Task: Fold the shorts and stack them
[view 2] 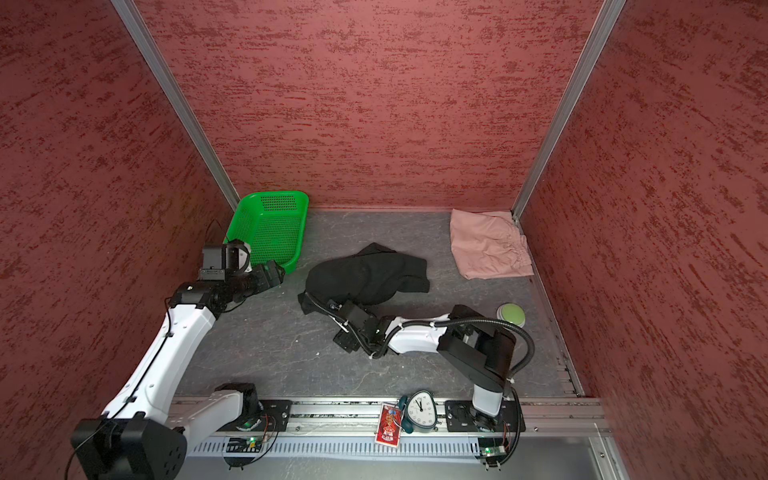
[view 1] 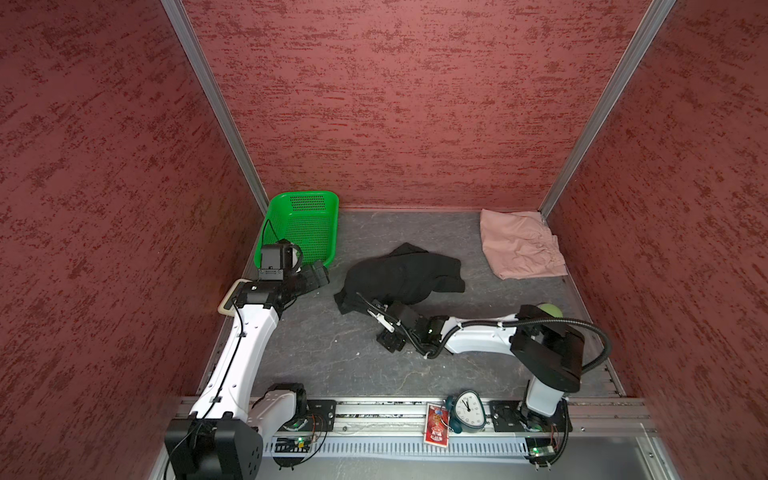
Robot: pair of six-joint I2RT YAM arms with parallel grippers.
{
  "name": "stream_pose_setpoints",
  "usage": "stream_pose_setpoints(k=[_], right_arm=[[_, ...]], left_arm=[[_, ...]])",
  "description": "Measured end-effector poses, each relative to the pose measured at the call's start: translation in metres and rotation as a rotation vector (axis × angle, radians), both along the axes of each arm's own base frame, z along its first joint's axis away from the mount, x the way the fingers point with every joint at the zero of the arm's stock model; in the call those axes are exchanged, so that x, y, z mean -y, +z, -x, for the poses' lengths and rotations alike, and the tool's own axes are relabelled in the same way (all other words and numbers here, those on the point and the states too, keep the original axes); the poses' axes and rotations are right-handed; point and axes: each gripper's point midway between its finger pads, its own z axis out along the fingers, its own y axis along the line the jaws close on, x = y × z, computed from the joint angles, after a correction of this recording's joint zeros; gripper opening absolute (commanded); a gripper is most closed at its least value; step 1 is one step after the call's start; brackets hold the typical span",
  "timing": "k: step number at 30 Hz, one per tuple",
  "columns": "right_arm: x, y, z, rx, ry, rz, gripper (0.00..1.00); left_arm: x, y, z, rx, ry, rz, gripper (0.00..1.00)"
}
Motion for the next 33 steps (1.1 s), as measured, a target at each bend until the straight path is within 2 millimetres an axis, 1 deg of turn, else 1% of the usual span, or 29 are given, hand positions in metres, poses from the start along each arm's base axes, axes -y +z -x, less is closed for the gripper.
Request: stream_pose_setpoints(k=[1, 2, 3, 4, 5, 6, 7, 11, 12, 13, 15, 17, 18, 20, 22, 24, 26, 28, 30, 33], right_arm=[[-0.003, 0.003, -0.006, 0.02, -0.017, -0.006, 0.8], [-0.006, 0.007, -0.012, 0.042, -0.039, -0.018, 0.75], [-0.01, 0.011, -0.018, 0.061, -0.055, -0.027, 0.67], [-0.013, 0.014, -0.024, 0.079, -0.071, -0.035, 0.58], [-0.017, 0.018, -0.029, 0.096, -0.085, -0.041, 0.45], [-0.021, 0.022, -0.035, 0.112, -0.103, -0.047, 0.34], [-0.022, 0.024, -0.04, 0.126, -0.118, -0.049, 0.26], [-0.022, 0.04, -0.06, 0.126, -0.175, -0.049, 0.03], [-0.019, 0.047, -0.069, 0.112, -0.195, -0.054, 0.0], [-0.015, 0.053, -0.078, 0.093, -0.213, -0.061, 0.0], [-0.002, 0.068, -0.099, 0.047, -0.249, -0.071, 0.0], [0.02, 0.092, -0.123, 0.0, -0.297, -0.099, 0.0], [0.029, 0.102, -0.132, -0.016, -0.315, -0.115, 0.0], [0.05, 0.128, -0.147, -0.047, -0.349, -0.155, 0.0], [0.071, 0.149, -0.159, -0.073, -0.379, -0.195, 0.0], [0.088, 0.165, -0.169, -0.093, -0.401, -0.228, 0.0], [0.102, 0.173, -0.177, -0.117, -0.418, -0.248, 0.0], [0.108, 0.172, -0.179, -0.151, -0.416, -0.253, 0.0], [0.107, 0.168, -0.179, -0.188, -0.401, -0.255, 0.0], [0.101, 0.157, -0.177, -0.239, -0.376, -0.251, 0.0]], left_arm=[[-0.001, -0.002, 0.004, -0.002, 0.005, 0.006, 0.99], [0.0, -0.002, 0.008, 0.003, 0.011, 0.018, 0.99], [0.0, -0.001, 0.011, 0.011, 0.014, 0.027, 0.99], [0.001, 0.0, 0.014, 0.019, 0.014, 0.032, 0.99], [0.002, 0.001, 0.016, 0.026, 0.016, 0.039, 1.0], [0.003, 0.002, 0.017, 0.032, 0.017, 0.047, 0.99], [0.004, 0.002, 0.018, 0.034, 0.016, 0.053, 0.99], [0.006, -0.003, 0.021, 0.021, 0.017, 0.07, 0.99], [0.007, -0.005, 0.021, 0.015, 0.016, 0.079, 0.99], [0.009, -0.007, 0.022, 0.01, 0.012, 0.087, 0.99], [0.013, -0.012, 0.023, -0.004, 0.001, 0.1, 0.99], [0.022, -0.018, 0.024, -0.023, -0.03, 0.108, 0.99], [0.028, -0.02, 0.024, -0.028, -0.054, 0.109, 0.99], [0.046, -0.023, 0.024, -0.031, -0.128, 0.101, 0.99], [0.069, -0.026, 0.026, -0.028, -0.225, 0.086, 1.0], [0.091, -0.028, 0.027, -0.014, -0.317, 0.055, 0.99], [0.109, -0.03, 0.028, 0.0, -0.397, 0.022, 0.99], [0.121, -0.033, 0.026, 0.012, -0.45, -0.011, 0.99], [0.133, -0.037, 0.023, 0.025, -0.5, -0.048, 0.99], [0.155, -0.047, 0.018, 0.05, -0.592, -0.109, 0.99]])
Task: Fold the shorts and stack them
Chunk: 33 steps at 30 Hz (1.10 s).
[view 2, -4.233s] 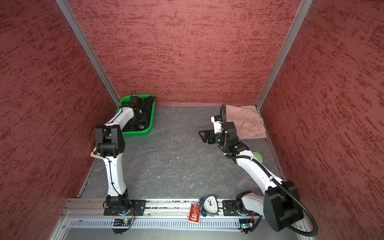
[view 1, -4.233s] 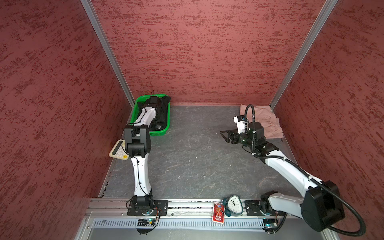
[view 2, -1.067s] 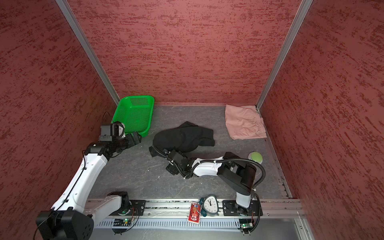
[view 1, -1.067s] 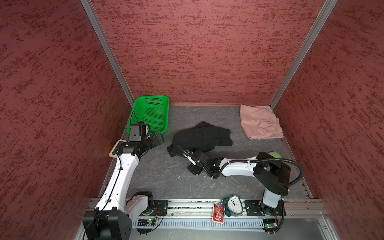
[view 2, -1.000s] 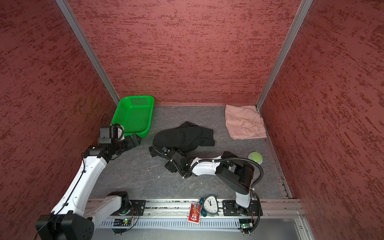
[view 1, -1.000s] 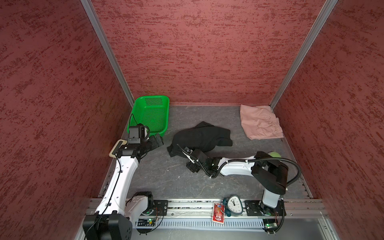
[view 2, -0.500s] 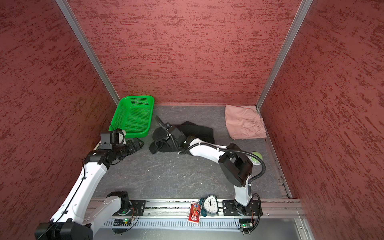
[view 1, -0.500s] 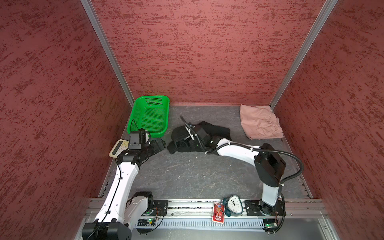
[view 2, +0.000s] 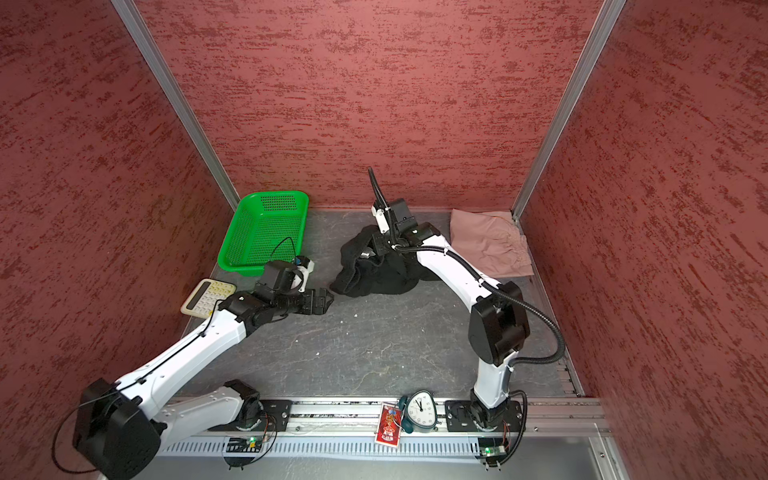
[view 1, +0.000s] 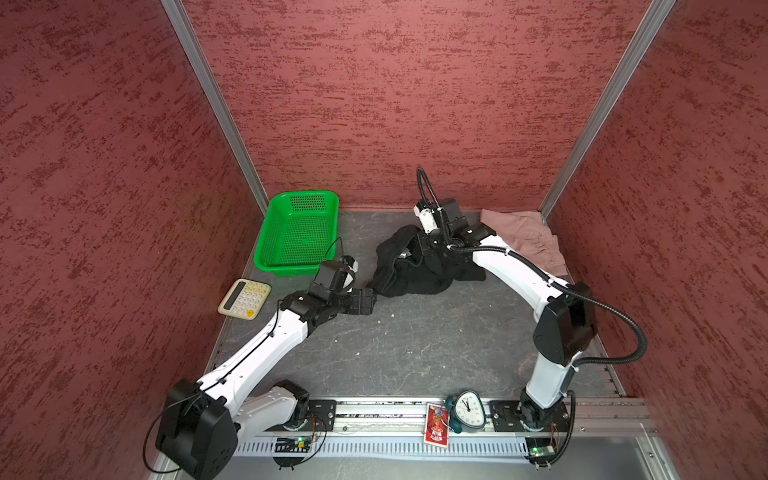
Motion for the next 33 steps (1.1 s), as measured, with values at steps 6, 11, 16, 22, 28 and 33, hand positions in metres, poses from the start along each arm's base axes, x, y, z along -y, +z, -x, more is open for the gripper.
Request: stream_pose_setpoints(k=[6, 11, 16, 22, 28, 33], right_arm=[[-0.005, -0.012, 0.007, -0.065, 0.045, -0.029, 0.0], [0.0, -0.009, 0.003, -0.081, 0.054, -0.068, 0.0], [0.005, -0.008, 0.0, -0.092, 0.058, -0.094, 0.0], [0.002, -0.007, 0.002, -0.095, 0.075, -0.115, 0.0], [0.003, -0.009, 0.003, -0.097, 0.078, -0.116, 0.0], [0.009, -0.002, 0.004, -0.079, 0.071, -0.115, 0.0]], left_arm=[[0.029, -0.028, -0.004, 0.052, -0.152, -0.166, 0.99], [0.022, -0.053, -0.021, 0.086, -0.156, -0.31, 0.99], [0.012, -0.077, -0.036, 0.093, -0.162, -0.451, 0.99], [0.014, -0.079, -0.054, 0.138, -0.171, -0.522, 0.88], [0.015, -0.065, -0.067, 0.179, -0.155, -0.525, 0.12], [0.007, -0.058, -0.075, 0.191, -0.133, -0.545, 0.0]])
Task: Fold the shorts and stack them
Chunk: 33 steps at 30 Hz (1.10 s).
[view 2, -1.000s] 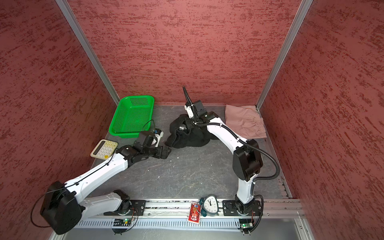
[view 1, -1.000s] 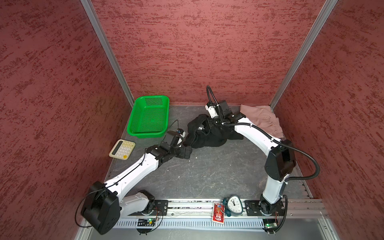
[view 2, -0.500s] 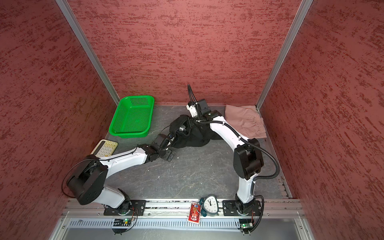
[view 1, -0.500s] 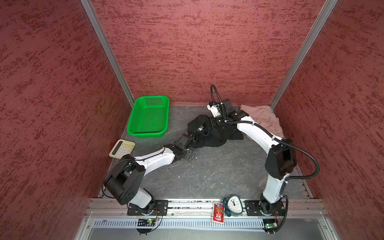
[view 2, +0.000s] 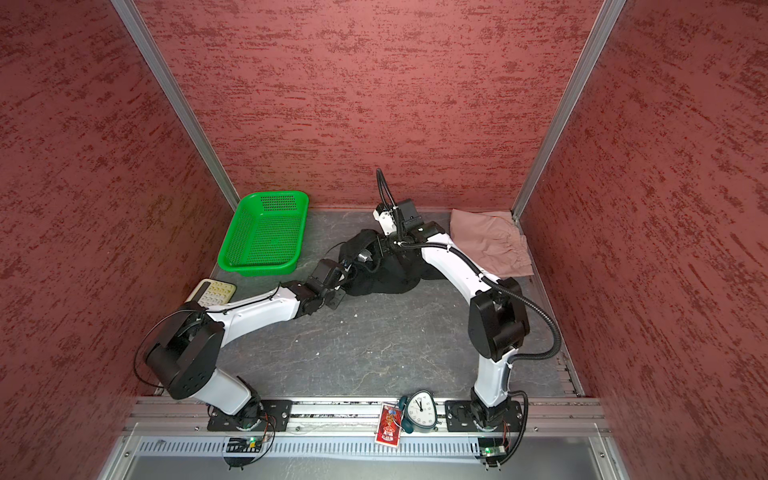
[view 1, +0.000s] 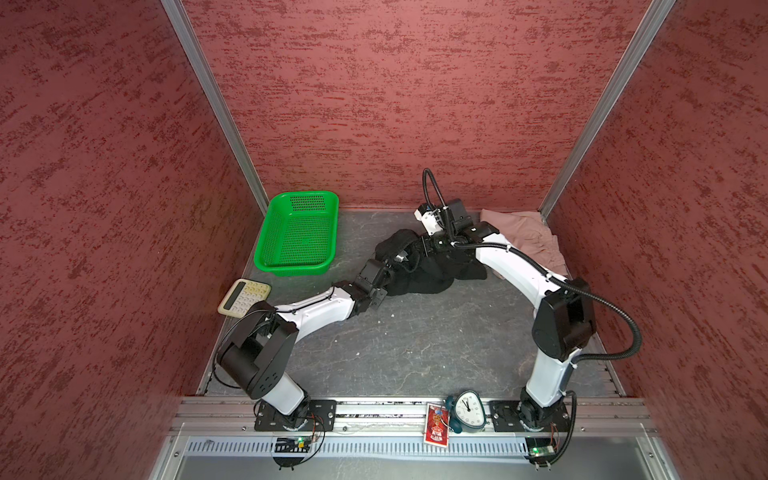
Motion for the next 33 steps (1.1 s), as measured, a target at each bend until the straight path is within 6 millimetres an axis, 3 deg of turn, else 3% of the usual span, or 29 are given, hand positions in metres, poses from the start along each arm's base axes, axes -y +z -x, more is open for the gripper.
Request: stream_pose_setpoints(k=[4, 7, 10, 15, 18, 20, 25, 33], right_arm=[[0.012, 0.019, -0.001, 0.049, -0.021, 0.005, 0.0], [0.027, 0.038, 0.001, 0.104, -0.052, 0.034, 0.0], [0.046, 0.062, 0.002, 0.182, -0.102, 0.084, 0.0], [0.079, 0.116, 0.013, 0.344, -0.184, 0.148, 0.0], [0.097, 0.153, 0.026, 0.446, -0.223, 0.173, 0.0], [0.109, 0.179, 0.036, 0.516, -0.249, 0.184, 0.0], [0.129, 0.231, 0.067, 0.652, -0.286, 0.175, 0.0], [0.137, 0.278, 0.111, 0.707, -0.234, 0.119, 0.0]], left_arm=[[-0.01, 0.016, -0.005, 0.016, 0.022, 0.002, 0.0], [-0.015, 0.055, -0.012, 0.07, 0.041, 0.039, 0.0], [-0.018, 0.121, -0.02, 0.171, 0.054, 0.1, 0.0], [-0.01, 0.26, -0.019, 0.401, 0.007, 0.224, 0.0], [-0.005, 0.32, -0.002, 0.49, -0.063, 0.265, 0.0], [-0.005, 0.35, 0.008, 0.528, -0.104, 0.274, 0.0], [-0.004, 0.388, 0.03, 0.563, -0.183, 0.267, 0.0], [-0.007, 0.423, 0.069, 0.574, -0.272, 0.24, 0.0]])
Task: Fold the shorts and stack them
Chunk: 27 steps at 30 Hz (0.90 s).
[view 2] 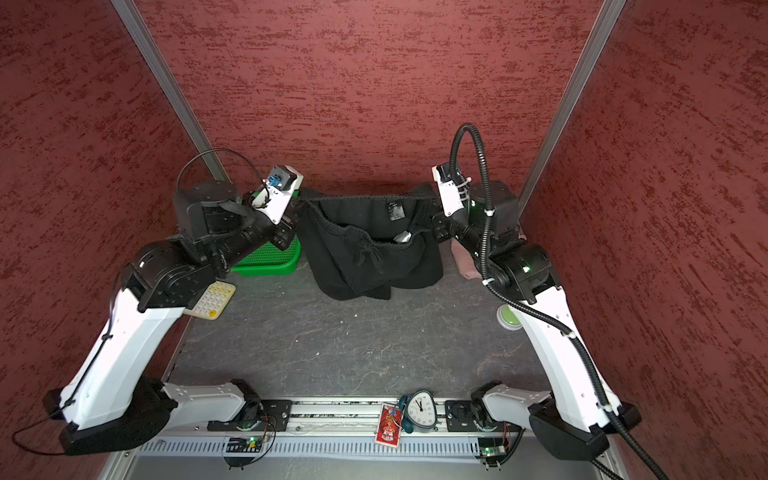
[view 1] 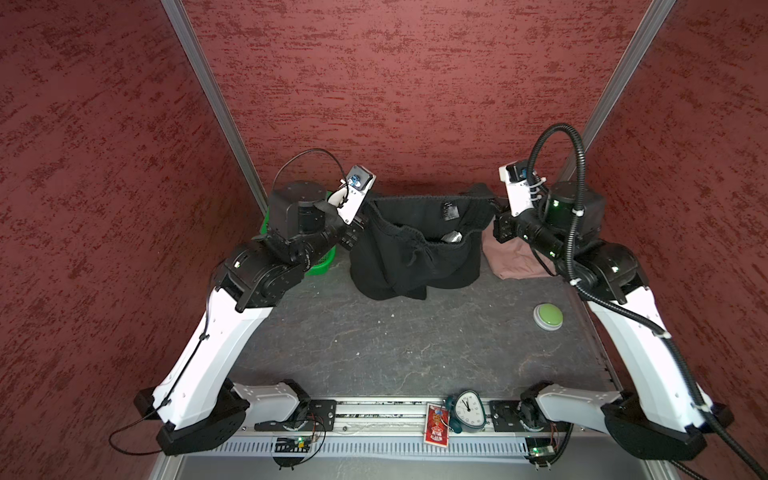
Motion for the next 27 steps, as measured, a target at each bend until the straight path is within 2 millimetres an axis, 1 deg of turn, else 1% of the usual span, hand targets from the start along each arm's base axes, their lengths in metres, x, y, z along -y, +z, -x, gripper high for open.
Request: stream_pose_setpoints(k=[2, 4, 6, 8, 9, 11, 13, 16, 18, 19, 21, 22, 23, 25, 27], right_arm=[[0.001, 0.012, 0.011, 0.004, 0.025, -0.009, 0.0], [0.001, 0.015, 0.019, -0.005, 0.043, -0.012, 0.0], [-0.002, 0.007, 0.022, -0.044, 0.059, -0.01, 0.0], [-0.006, -0.012, 0.017, -0.115, 0.066, 0.005, 0.0], [-0.009, -0.024, 0.012, -0.161, 0.064, 0.017, 0.0], [-0.016, -0.057, -0.002, -0.268, 0.054, 0.047, 0.0], [-0.023, -0.098, -0.02, -0.384, 0.04, 0.085, 0.01], [-0.032, -0.158, -0.038, -0.532, 0.024, 0.131, 0.03], [-0.039, -0.19, -0.047, -0.602, 0.022, 0.146, 0.03], [-0.043, -0.202, -0.052, -0.627, 0.026, 0.143, 0.03], [-0.054, -0.224, -0.061, -0.666, 0.043, 0.125, 0.06], [-0.06, -0.233, -0.067, -0.684, 0.051, 0.112, 0.08], [-0.065, -0.241, -0.074, -0.695, 0.056, 0.1, 0.16], [-0.077, -0.265, -0.092, -0.722, 0.059, 0.082, 0.22], [-0.083, -0.289, -0.109, -0.756, 0.045, 0.073, 0.36]], left_arm=[[-0.002, 0.007, 0.012, 0.003, -0.013, 0.005, 0.0], [-0.005, 0.009, 0.02, -0.004, -0.016, 0.014, 0.0], [-0.01, 0.003, 0.025, -0.027, -0.004, 0.021, 0.0], [-0.011, -0.011, 0.025, -0.07, 0.009, 0.017, 0.0], [-0.011, -0.022, 0.023, -0.101, 0.021, 0.011, 0.0], [-0.009, -0.049, 0.016, -0.172, 0.053, -0.017, 0.0], [-0.009, -0.084, 0.0, -0.265, 0.108, -0.054, 0.0], [-0.014, -0.141, -0.027, -0.409, 0.201, -0.094, 0.0], [-0.021, -0.178, -0.042, -0.498, 0.254, -0.097, 0.0], [-0.024, -0.195, -0.048, -0.537, 0.275, -0.087, 0.0], [-0.03, -0.221, -0.056, -0.598, 0.306, -0.057, 0.0], [-0.033, -0.232, -0.059, -0.619, 0.319, -0.043, 0.0], [-0.034, -0.238, -0.061, -0.631, 0.327, -0.032, 0.0], [-0.036, -0.254, -0.066, -0.653, 0.345, -0.014, 0.0], [-0.038, -0.268, -0.072, -0.676, 0.363, -0.002, 0.0]])
